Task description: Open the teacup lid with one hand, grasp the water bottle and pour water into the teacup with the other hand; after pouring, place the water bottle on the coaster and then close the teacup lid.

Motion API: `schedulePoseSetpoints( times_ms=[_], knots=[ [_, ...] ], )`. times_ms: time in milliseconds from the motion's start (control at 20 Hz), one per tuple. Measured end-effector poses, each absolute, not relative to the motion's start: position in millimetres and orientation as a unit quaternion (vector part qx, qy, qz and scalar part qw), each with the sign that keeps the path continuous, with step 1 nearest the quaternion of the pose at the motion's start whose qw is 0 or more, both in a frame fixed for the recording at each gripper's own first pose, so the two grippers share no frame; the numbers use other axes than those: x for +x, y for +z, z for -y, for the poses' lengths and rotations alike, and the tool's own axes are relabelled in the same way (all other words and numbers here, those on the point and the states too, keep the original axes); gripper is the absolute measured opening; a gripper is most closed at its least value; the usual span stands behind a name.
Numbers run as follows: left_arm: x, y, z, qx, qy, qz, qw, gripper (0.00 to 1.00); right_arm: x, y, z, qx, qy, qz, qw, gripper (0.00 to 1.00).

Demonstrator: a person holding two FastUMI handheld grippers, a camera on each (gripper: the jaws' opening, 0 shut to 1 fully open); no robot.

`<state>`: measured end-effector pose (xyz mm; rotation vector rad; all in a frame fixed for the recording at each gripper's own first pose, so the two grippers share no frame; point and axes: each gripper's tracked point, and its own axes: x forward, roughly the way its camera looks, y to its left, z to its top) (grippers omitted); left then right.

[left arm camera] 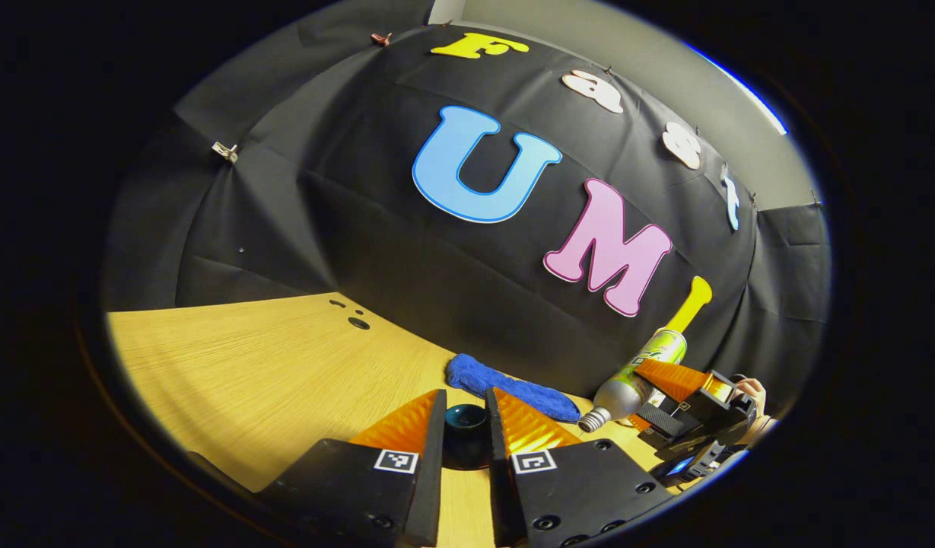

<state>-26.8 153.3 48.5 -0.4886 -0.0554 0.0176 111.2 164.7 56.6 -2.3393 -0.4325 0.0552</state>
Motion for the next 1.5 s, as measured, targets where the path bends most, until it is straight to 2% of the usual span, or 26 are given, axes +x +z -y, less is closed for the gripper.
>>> schedulePoseSetpoints(
  times_ms=[100, 150, 200, 300, 400, 450, 600, 800, 900, 1000, 1100, 1200, 1350, 1500],
  knots=[
    [-27, 48, -154, -0.242, 0.009, 0.028, 0.97, 0.3, 112, 55, -166, -0.913, 0.023, 0.17, 0.37, 0.81],
    [-27, 48, -154, -0.242, 0.009, 0.028, 0.97, 0.3, 112, 55, -166, -0.913, 0.024, 0.169, 0.37, 0.78],
    [-27, 49, -154, -0.243, 0.009, 0.028, 0.97, 0.3, 113, 56, -166, -0.913, 0.024, 0.169, 0.371, 0.81],
    [-27, 48, -156, -0.243, 0.011, 0.028, 0.97, 0.3, 113, 55, -163, -0.911, 0.023, 0.164, 0.377, 0.78],
    [-27, 48, -157, -0.241, 0.013, 0.029, 0.97, 0.3, 115, 48, -157, -0.897, 0.033, 0.142, 0.418, 0.78],
    [-27, 48, -157, -0.241, 0.013, 0.029, 0.97, 0.3, 114, 41, -153, -0.878, 0.042, 0.121, 0.46, 0.78],
    [-28, 48, -157, -0.242, 0.013, 0.028, 0.97, 0.3, 109, 12, -142, -0.779, 0.081, 0.041, 0.62, 0.78],
    [-28, 48, -157, -0.241, 0.015, 0.028, 0.97, 0.3, 101, -11, -151, -0.587, 0.129, -0.029, 0.799, 0.79],
    [-27, 49, -157, -0.242, 0.015, 0.028, 0.97, 0.3, 94, -13, -161, -0.46, 0.152, -0.054, 0.873, 0.78],
    [-27, 48, -156, -0.243, 0.013, 0.027, 0.969, 0.3, 89, 1, -166, -0.329, 0.171, -0.061, 0.927, 0.79],
    [-27, 48, -156, -0.245, 0.012, 0.026, 0.969, 0.3, 88, 24, -169, -0.188, 0.185, -0.056, 0.963, 0.78],
    [-26, 46, -155, -0.246, 0.012, 0.024, 0.969, 0.3, 97, 49, -156, -0.088, 0.172, -0.04, 0.98, 0.78],
    [-26, 47, -154, -0.246, 0.011, 0.024, 0.969, 0.3, 107, 73, -108, -0.016, 0.132, -0.005, 0.991, 0.78],
    [-26, 46, -154, -0.246, 0.012, 0.022, 0.969, 0.3, 123, 71, -60, 0.024, 0.094, -0.001, 0.995, 0.78]
  ],
)
